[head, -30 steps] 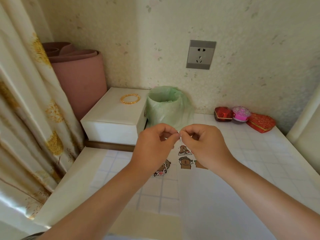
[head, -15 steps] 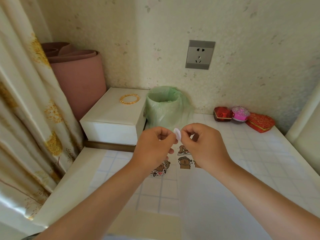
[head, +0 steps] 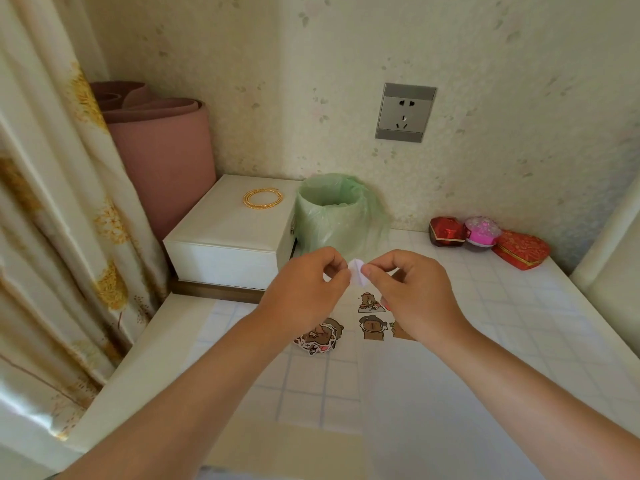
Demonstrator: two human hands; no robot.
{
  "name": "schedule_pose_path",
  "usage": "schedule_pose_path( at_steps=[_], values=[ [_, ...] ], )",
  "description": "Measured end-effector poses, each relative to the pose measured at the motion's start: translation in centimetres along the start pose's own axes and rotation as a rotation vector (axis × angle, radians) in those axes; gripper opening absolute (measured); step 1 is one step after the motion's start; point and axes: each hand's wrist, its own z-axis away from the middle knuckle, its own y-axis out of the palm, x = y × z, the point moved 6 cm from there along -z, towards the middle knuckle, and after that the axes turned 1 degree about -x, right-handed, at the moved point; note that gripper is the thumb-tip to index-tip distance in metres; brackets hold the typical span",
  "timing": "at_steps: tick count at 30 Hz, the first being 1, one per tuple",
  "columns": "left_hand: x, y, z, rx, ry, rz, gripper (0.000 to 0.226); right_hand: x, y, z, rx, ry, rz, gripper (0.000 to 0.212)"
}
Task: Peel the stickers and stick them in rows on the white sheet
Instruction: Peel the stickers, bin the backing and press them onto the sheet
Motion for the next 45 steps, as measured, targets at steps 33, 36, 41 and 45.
schedule_pose_path(
  at_steps=[33, 36, 41, 45],
  values=[
    [1.2, -5.7, -2.8, -0.128, -0.028, -0.033, 0.015, 4.5, 2.8, -13.2, -0.085, -0.121, 0.313, 0.012],
    [0.4, -4.9, -2.6, -0.107, -0.006, -0.019, 0.015, 4.6, 1.2, -9.6, -0.034, -0.097, 0.125, 0.013],
    [-0.1, -2.6, -1.9, -0.027, -0.014, -0.049, 0.016, 2.5, -1.0, -3.9, 0.032, 0.033, 0.014, 0.009],
    [-1.1, -0.9, -1.5, -0.025, 0.012, -0.175, 0.015, 1.1, -2.7, -1.4, -0.056, 0.073, 0.061, 0.004]
  ],
)
